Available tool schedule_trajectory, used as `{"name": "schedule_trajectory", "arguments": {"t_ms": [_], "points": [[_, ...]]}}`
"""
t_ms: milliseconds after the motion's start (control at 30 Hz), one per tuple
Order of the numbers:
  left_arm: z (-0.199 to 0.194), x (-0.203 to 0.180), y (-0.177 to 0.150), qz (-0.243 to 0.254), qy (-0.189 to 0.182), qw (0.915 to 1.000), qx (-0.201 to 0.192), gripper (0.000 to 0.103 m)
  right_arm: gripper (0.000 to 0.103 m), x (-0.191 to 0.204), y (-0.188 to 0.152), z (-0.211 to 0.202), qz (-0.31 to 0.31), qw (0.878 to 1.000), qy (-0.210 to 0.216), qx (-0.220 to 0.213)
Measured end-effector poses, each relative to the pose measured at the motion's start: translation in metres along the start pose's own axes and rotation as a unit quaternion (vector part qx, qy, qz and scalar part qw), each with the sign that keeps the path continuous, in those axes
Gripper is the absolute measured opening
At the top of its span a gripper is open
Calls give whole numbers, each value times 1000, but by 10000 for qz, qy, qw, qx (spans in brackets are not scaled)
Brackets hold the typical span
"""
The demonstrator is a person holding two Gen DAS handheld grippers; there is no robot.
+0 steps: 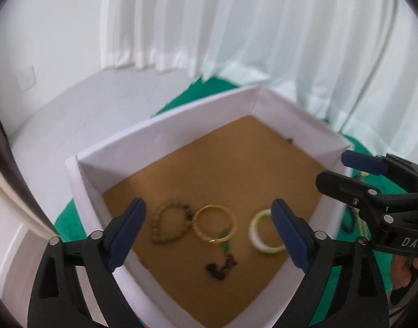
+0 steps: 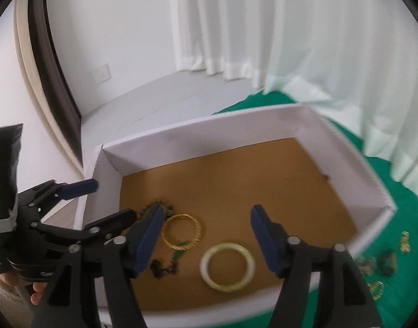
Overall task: Organize jewelry
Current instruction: 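Carry both bracelets into the white tray and open both grippers, then move the left gripper to the red bead bracelet and grasp its yellow bead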
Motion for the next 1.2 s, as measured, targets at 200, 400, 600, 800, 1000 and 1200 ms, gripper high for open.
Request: {"name": "schedule_trajectory", "arguments": {"t_ms": [200, 400, 600, 800, 1000, 1200], "points": [[-36, -66, -7, 299, -506, 9973, -444, 102, 76, -42, -30, -72, 302, 9972, -486, -477], [-36, -134, -43, 811, -1138, 9901, -99, 102, 77, -95, -88, -125, 929, 9889, -1019, -545], [-7, -183, -99, 1320, -1511, 9773, 678, 102, 77, -127, -178, -140, 1636, 9754, -1443, -328], [1, -206, -124, 1775, -1360, 9706, 890, 102, 77, -138, -262, -126, 2318, 9591, -1590, 329], [3, -216, -126, 1932, -1211, 9701, 831, 102, 77, -139, -277, -130, 2420, 9572, -1552, 339], [14, -211, -135, 1856, -1108, 9708, 1041, 102, 77, -140, -276, -128, 2383, 9584, -1542, 311]]}}
Point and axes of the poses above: each gripper's, at about its wrist camera, not at the fingertips, and z roughly the way its jaws point, x to its left, y to its top, the point moved 10 cm from there along z, roughly the way its jaws point, and after that the axes turned 5 degrees about x, right-handed, at the moved point
